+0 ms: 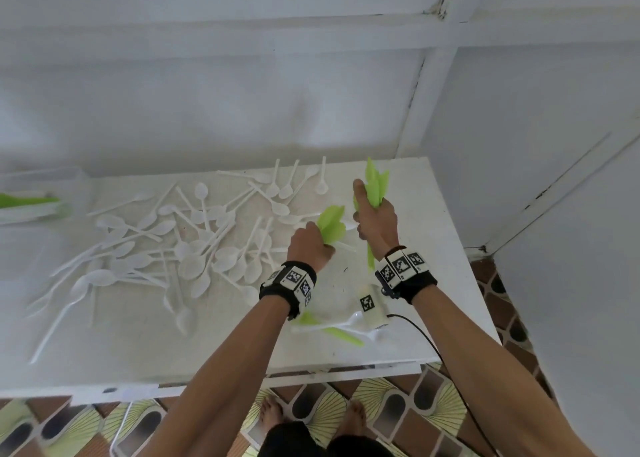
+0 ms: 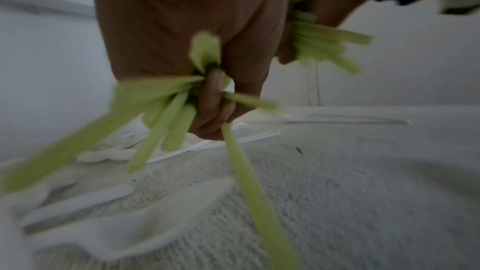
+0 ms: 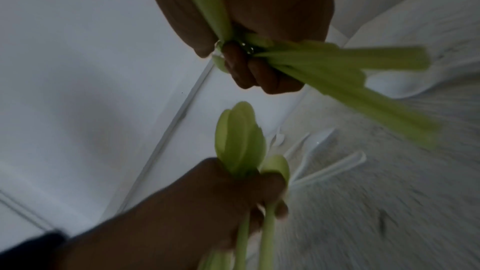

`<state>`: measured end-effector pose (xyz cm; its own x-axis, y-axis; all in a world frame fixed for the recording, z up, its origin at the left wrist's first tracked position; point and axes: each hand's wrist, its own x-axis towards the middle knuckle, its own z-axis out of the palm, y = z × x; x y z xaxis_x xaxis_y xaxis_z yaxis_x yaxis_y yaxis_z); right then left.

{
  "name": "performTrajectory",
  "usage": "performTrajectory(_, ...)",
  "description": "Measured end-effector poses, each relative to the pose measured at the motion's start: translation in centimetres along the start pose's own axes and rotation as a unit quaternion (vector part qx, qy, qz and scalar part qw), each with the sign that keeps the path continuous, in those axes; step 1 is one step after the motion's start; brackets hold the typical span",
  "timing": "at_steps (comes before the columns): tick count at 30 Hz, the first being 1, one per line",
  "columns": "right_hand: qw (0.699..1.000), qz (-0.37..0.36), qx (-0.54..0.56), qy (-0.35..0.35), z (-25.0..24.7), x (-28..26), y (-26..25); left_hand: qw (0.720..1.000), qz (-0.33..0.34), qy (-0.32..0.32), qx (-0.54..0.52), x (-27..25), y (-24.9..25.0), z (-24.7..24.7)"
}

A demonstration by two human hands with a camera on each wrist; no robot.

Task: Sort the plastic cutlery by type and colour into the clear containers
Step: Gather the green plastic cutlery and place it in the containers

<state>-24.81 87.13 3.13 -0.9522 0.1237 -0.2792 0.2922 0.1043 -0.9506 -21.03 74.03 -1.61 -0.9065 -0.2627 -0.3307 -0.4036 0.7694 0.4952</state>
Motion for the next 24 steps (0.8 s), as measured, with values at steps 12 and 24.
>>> performTrajectory(12,0.816,-0.184,-0.449,-0.314,-0.4,-6.6,6.5,0.904,0.009,0.099,-0.416,2.6,-4.6,-6.9)
performTrajectory(24,0.778,-0.195,-0.502,-0.323,4.8,-7.0,7.7,0.896,0.039,0.051,-0.439,1.4,-12.0,-10.1)
